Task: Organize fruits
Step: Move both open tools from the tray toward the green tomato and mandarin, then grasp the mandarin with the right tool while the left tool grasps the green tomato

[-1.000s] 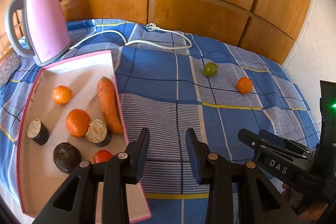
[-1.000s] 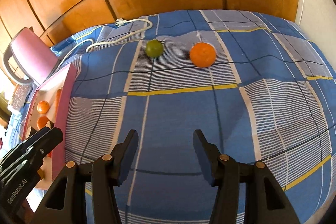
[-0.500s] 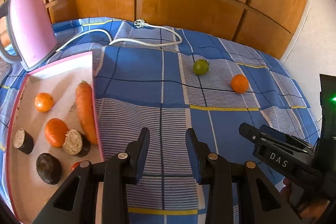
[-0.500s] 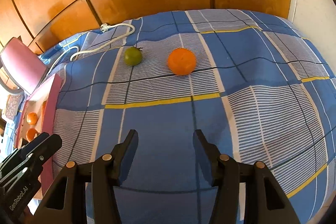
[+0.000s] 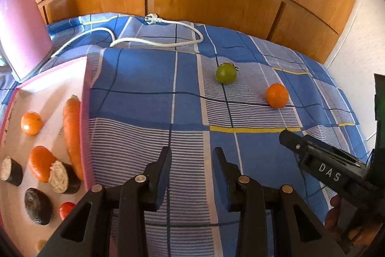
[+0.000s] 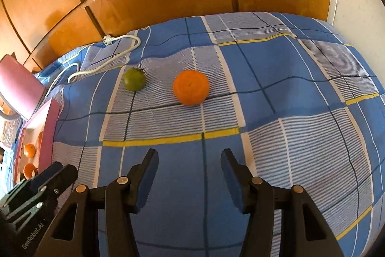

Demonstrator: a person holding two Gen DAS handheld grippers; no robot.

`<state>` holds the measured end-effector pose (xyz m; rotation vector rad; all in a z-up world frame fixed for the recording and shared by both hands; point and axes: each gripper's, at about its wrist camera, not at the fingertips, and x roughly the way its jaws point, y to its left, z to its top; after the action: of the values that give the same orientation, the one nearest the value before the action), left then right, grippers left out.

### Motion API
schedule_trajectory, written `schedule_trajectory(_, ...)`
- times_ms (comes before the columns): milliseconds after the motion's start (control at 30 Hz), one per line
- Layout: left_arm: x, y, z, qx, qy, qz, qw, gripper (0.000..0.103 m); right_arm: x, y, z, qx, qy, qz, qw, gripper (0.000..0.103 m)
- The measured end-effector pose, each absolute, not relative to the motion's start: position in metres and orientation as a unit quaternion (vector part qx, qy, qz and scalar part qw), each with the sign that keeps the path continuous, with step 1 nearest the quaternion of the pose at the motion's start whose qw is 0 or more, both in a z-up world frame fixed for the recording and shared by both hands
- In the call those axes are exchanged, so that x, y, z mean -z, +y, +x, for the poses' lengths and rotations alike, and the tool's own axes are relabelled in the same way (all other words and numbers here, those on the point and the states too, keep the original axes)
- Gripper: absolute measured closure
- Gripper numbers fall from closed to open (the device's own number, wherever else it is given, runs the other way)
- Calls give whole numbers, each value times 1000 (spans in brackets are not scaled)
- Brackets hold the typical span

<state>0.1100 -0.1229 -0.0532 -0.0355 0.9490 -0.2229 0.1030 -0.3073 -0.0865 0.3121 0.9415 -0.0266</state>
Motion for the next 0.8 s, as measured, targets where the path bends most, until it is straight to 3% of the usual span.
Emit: schedule_trajectory(800, 57, -142, 161, 108, 457, -40, 882, 67, 86, -310, 163, 16, 443, 135, 886, 48)
